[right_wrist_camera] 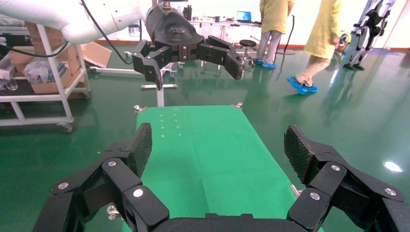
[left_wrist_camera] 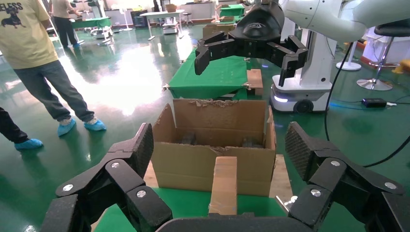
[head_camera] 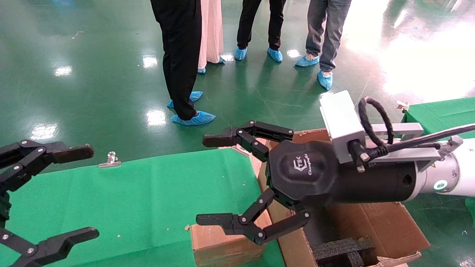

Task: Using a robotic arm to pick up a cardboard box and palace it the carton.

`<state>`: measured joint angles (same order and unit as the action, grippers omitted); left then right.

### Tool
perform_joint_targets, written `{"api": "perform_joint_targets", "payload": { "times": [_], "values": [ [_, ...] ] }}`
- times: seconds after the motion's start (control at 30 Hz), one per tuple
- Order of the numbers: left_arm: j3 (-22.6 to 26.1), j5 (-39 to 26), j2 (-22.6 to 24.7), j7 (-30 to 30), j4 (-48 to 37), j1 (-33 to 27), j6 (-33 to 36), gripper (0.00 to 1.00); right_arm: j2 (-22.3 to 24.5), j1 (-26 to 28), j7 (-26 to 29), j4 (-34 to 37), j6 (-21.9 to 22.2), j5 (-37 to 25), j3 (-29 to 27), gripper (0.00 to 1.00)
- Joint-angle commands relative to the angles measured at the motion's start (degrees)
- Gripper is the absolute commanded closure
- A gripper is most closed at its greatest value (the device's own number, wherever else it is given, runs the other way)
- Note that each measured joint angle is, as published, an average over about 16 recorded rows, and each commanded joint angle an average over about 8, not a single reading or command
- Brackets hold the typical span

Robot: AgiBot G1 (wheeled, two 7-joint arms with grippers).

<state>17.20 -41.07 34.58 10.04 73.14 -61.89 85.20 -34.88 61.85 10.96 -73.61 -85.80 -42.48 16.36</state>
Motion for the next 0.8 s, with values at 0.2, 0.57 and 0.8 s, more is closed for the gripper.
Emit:
{"api": "perform_joint_targets", "payload": {
  "times": [0.2, 0.57, 0.8],
  "values": [
    [0.0, 0.0, 0.0, 0.0, 0.0, 0.0, 0.0, 1.0, 0.2, 1.6, 1.1, 0.0, -0.7, -2.9, 1.5, 0.0],
    [0.0, 0.0, 0.0, 0.0, 0.0, 0.0, 0.0, 1.0, -2.6, 14.2, 5.7, 4.4, -5.3, -19.3, 14.7, 0.0],
    [0.1, 0.0, 0.0, 0.0, 0.0, 0.0, 0.0, 1.0, -7.1, 23.1, 2.3, 10.4, -5.5, -26.1, 26.7, 0.0]
  ]
}}
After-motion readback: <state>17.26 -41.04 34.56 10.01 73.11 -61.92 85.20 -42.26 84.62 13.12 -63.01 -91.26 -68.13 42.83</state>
